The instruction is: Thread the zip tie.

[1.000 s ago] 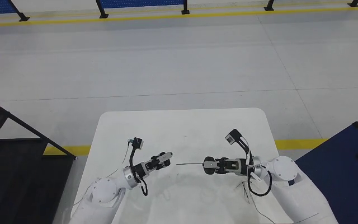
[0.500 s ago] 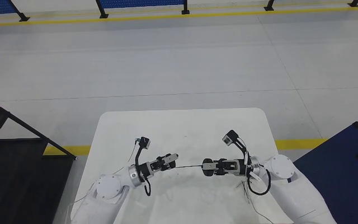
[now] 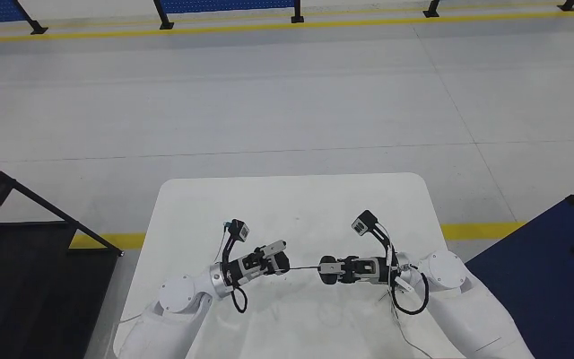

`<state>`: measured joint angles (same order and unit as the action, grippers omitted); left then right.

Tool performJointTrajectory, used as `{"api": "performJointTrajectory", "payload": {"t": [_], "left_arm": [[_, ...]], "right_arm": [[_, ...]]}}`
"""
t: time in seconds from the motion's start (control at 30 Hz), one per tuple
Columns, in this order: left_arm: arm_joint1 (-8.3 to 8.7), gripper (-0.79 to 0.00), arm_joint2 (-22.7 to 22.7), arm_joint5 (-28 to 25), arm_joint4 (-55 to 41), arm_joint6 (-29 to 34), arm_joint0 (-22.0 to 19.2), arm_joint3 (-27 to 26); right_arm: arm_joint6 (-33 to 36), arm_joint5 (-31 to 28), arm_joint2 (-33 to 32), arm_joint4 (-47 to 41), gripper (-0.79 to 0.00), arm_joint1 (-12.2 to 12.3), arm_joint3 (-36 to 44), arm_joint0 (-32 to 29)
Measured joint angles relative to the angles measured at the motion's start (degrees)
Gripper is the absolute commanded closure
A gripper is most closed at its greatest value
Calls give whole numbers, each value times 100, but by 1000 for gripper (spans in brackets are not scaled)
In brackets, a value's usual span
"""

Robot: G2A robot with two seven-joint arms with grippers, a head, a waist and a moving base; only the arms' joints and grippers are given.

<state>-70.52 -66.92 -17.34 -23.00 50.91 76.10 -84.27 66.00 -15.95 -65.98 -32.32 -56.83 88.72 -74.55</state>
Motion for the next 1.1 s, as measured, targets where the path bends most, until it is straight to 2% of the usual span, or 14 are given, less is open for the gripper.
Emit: {"api": "performJointTrajectory", "payload": {"t": [0.3,0.5,0.6,0.7,0.77,0.83,1.0,1.1], "left_arm": [[29,-785,27,-82,-285,484,-30,28],[32,-785,91,-58,-333,534,-71,91],[27,-686,130,-91,-435,571,-93,116],[24,-523,169,-127,-468,605,-120,132],[23,-388,189,-141,-495,630,-134,138],[24,-351,205,-162,-508,660,-149,143],[30,-332,230,-199,-527,681,-153,153],[35,-289,239,-225,-543,699,-150,156]], "right_arm": [[-32,53,32,-137,0,-26,-44,-5],[130,-17,68,-311,0,-53,-111,68],[143,19,107,-284,0,-65,-154,98],[125,48,156,-252,0,-80,-204,125],[118,68,188,-233,0,-89,-230,144],[112,86,221,-223,0,-100,-262,168],[105,102,264,-214,0,-121,-338,212],[80,111,260,-196,0,-126,-384,221]]}}
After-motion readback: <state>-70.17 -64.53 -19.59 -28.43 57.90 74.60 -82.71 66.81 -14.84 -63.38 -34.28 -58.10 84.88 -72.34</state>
